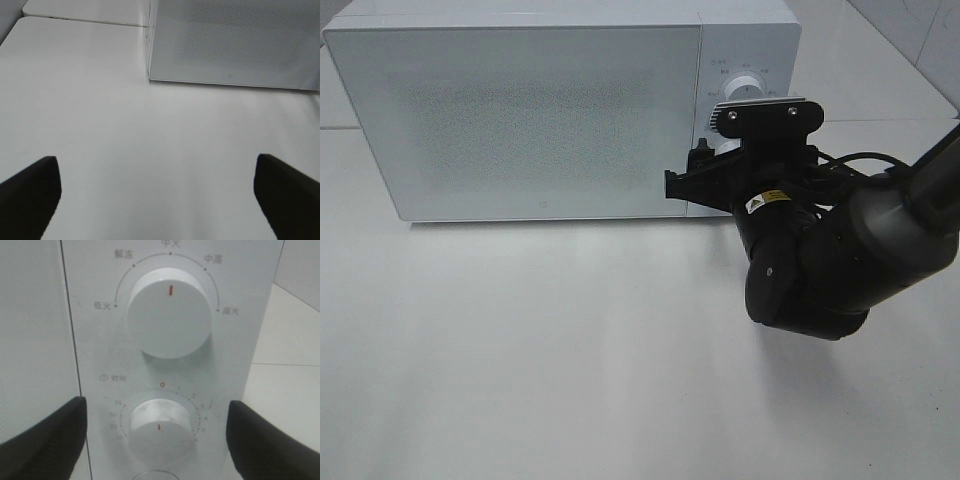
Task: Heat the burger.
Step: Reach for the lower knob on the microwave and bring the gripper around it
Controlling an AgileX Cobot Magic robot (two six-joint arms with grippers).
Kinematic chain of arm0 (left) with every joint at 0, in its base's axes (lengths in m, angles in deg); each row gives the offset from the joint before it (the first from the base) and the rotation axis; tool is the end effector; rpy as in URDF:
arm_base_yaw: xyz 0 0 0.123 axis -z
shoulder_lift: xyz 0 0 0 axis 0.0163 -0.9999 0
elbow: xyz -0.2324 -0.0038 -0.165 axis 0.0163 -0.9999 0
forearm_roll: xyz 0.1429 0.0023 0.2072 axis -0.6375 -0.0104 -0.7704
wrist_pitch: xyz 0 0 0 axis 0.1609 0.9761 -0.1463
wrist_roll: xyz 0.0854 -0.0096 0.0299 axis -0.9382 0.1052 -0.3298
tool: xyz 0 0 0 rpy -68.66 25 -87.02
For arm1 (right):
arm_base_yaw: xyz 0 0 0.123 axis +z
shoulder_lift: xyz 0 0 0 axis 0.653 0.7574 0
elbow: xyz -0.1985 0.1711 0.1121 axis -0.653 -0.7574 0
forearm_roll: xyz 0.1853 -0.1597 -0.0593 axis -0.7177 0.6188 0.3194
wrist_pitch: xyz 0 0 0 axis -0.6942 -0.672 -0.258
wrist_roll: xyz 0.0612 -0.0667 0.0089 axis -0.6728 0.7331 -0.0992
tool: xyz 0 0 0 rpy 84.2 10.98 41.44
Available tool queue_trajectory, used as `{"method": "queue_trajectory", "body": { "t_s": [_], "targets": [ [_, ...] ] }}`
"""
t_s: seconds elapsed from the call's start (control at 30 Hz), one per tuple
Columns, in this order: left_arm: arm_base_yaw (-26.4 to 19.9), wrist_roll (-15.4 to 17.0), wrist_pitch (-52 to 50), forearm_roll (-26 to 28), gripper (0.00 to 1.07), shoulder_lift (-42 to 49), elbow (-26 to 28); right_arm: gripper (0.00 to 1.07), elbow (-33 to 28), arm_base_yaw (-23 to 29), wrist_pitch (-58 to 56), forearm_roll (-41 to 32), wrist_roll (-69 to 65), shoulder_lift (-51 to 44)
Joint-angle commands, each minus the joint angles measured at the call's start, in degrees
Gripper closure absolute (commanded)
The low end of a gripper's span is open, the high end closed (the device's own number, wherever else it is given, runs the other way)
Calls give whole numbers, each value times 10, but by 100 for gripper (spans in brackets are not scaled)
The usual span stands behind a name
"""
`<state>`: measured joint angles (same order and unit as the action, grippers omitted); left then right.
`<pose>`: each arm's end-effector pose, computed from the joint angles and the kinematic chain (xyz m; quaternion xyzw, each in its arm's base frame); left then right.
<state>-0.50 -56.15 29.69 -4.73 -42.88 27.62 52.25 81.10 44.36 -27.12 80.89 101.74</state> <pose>-0.0088 -0.0121 0.2829 0.0059 0.8468 -0.0600 0.5285 0.3018 0.1801 0.1259 -0.0178 0.7307 -0.0098 0.6824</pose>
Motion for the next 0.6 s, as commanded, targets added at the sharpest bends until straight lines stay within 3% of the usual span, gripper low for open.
{"method": "queue_trajectory", "body": {
  "t_s": [0.03, 0.6],
  "targets": [
    [-2, 3, 0, 2, 9, 11, -3, 34, 12, -7, 13, 9, -23, 10],
    [-2, 3, 0, 2, 9, 11, -3, 35, 36, -22, 2, 24, -48, 42]
  ]
}}
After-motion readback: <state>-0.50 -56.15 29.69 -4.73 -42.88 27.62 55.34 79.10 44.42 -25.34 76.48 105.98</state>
